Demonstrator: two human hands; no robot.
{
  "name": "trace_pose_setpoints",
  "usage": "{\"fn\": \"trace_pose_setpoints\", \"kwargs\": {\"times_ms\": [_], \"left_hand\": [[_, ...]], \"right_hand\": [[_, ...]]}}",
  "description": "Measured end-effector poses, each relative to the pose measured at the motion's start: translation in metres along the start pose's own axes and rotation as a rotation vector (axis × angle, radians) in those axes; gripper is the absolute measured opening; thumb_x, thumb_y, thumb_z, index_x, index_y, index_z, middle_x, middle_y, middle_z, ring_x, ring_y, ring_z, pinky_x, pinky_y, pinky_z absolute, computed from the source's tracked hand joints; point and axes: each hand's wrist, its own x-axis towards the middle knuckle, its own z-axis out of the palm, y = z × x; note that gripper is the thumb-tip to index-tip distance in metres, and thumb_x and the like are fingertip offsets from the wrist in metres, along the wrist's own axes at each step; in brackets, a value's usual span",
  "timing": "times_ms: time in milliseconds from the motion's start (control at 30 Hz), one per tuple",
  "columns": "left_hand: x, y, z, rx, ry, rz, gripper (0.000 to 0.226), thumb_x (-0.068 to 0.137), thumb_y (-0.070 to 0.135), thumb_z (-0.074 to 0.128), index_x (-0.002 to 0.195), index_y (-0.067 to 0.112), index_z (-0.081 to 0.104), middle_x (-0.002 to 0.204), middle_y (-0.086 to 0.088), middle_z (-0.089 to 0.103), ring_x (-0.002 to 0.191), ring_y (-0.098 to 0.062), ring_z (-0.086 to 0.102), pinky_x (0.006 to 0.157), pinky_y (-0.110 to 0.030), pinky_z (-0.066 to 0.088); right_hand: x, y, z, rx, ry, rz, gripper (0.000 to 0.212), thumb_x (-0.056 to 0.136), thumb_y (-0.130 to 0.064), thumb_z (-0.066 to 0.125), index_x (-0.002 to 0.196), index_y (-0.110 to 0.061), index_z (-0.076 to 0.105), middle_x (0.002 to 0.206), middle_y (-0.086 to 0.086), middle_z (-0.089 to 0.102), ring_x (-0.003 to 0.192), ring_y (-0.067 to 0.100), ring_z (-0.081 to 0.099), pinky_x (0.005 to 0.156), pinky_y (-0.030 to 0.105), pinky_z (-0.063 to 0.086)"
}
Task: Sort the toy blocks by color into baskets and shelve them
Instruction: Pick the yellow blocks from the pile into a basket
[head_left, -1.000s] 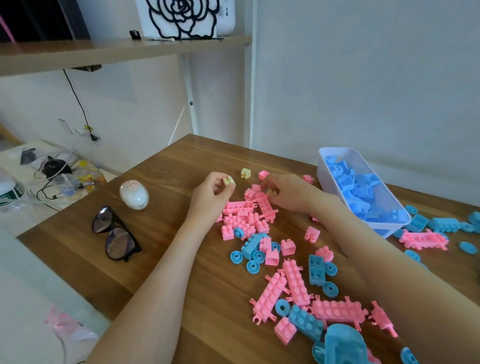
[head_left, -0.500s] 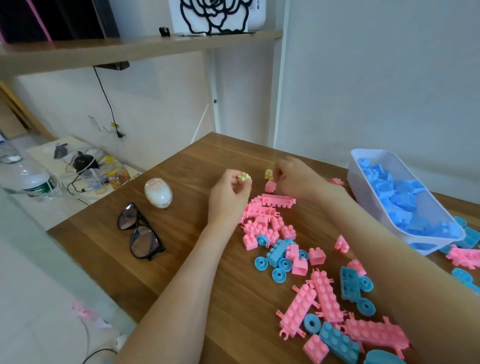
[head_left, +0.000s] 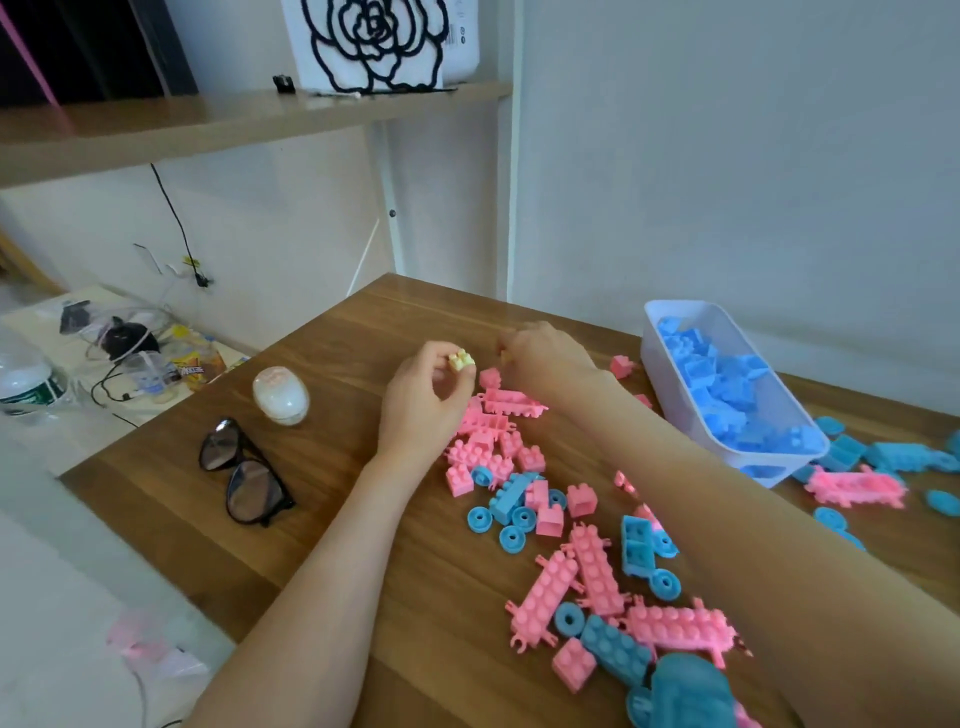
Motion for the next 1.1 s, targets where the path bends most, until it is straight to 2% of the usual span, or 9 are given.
{"fn": "trace_pose_setpoints", "kwargs": {"times_ms": [200, 333, 500, 633, 700, 800, 833, 967, 1100], "left_hand": [[-0.023, 0.058, -0.001, -0.127, -0.091, -0.024, 0.017, 0.093, 0.024, 0.059, 0.109, 0.022, 0.058, 0.102, 0.009, 0.061, 0.095, -0.005, 0.056, 0.068, -0.008, 0.038], [-0.043, 0.108, -0.009, -0.29, -0.148, -0.051, 0.013, 0.093, 0.026, 0.058, 0.106, 0.023, 0.06, 0.092, 0.016, 0.059, 0.091, -0.002, 0.057, 0.069, -0.012, 0.041], [-0.077, 0.146, -0.007, -0.287, -0.308, 0.039, 0.013, 0.093, 0.031, 0.057, 0.103, 0.023, 0.059, 0.094, 0.014, 0.063, 0.087, 0.003, 0.056, 0.068, -0.014, 0.041], [-0.11, 0.174, 0.018, -0.359, -0.472, 0.077, 0.01, 0.09, 0.035, 0.059, 0.094, 0.026, 0.058, 0.092, 0.002, 0.071, 0.086, -0.013, 0.067, 0.085, -0.04, 0.052], [-0.128, 0.196, 0.031, -0.33, -0.58, 0.128, 0.006, 0.091, 0.035, 0.058, 0.092, 0.029, 0.056, 0.092, 0.004, 0.07, 0.085, -0.012, 0.067, 0.086, -0.038, 0.051], [-0.156, 0.232, 0.046, -0.286, -0.697, 0.239, 0.012, 0.091, 0.036, 0.058, 0.1, 0.028, 0.058, 0.095, 0.008, 0.069, 0.087, -0.008, 0.065, 0.081, -0.027, 0.049], [-0.164, 0.242, 0.05, -0.314, -0.703, 0.277, 0.013, 0.09, 0.035, 0.06, 0.1, 0.027, 0.06, 0.094, 0.008, 0.069, 0.087, -0.007, 0.065, 0.079, -0.025, 0.049], [-0.192, 0.29, 0.072, -0.461, -0.741, 0.345, 0.014, 0.091, 0.032, 0.06, 0.103, 0.024, 0.061, 0.097, 0.009, 0.068, 0.09, -0.006, 0.064, 0.082, -0.024, 0.051], [-0.216, 0.318, 0.097, -0.296, -0.907, 0.435, 0.017, 0.091, 0.037, 0.058, 0.104, 0.027, 0.059, 0.097, 0.007, 0.067, 0.086, -0.01, 0.064, 0.08, -0.032, 0.054]], "right_hand": [[-0.054, -0.003, -0.037, 0.001, 0.017, -0.016, 0.032, 0.091, -0.017, 0.056, 0.123, -0.015, 0.048, 0.112, 0.009, 0.058, 0.103, 0.026, 0.057, 0.083, 0.035, 0.05], [-0.101, 0.005, -0.075, 0.042, 0.061, -0.084, 0.023, 0.093, -0.017, 0.05, 0.114, -0.008, 0.05, 0.112, 0.012, 0.058, 0.11, 0.028, 0.05, 0.083, 0.033, 0.04], [-0.177, 0.025, -0.11, 0.039, 0.135, -0.026, 0.024, 0.095, -0.017, 0.043, 0.111, -0.001, 0.052, 0.114, 0.016, 0.058, 0.112, 0.031, 0.049, 0.083, 0.032, 0.034], [-0.24, 0.055, -0.115, 0.056, 0.165, 0.038, 0.017, 0.09, -0.014, 0.049, 0.099, -0.001, 0.056, 0.102, 0.016, 0.061, 0.098, 0.032, 0.054, 0.076, 0.034, 0.037], [-0.275, 0.073, -0.118, 0.093, 0.202, 0.065, 0.013, 0.088, -0.011, 0.054, 0.089, 0.001, 0.058, 0.086, 0.013, 0.062, 0.084, 0.032, 0.056, 0.071, 0.033, 0.039], [-0.329, 0.097, -0.129, 0.155, 0.261, 0.162, 0.007, 0.084, -0.005, 0.06, 0.084, 0.002, 0.058, 0.066, -0.009, 0.05, 0.064, 0.012, 0.048, 0.062, 0.015, 0.035], [-0.345, 0.105, -0.13, 0.177, 0.244, 0.208, 0.006, 0.086, -0.006, 0.059, 0.087, 0.0, 0.058, 0.067, -0.011, 0.047, 0.063, 0.007, 0.044, 0.061, 0.016, 0.034], [-0.401, 0.14, -0.138, 0.203, 0.204, 0.409, 0.01, 0.09, -0.012, 0.052, 0.097, -0.012, 0.059, 0.085, -0.002, 0.059, 0.072, 0.008, 0.05, 0.063, 0.016, 0.039], [-0.435, 0.164, -0.137, 0.182, 0.203, 0.551, 0.017, 0.09, -0.015, 0.055, 0.079, -0.026, 0.047, 0.074, -0.01, 0.049, 0.066, 0.007, 0.045, 0.057, 0.015, 0.033]]}}
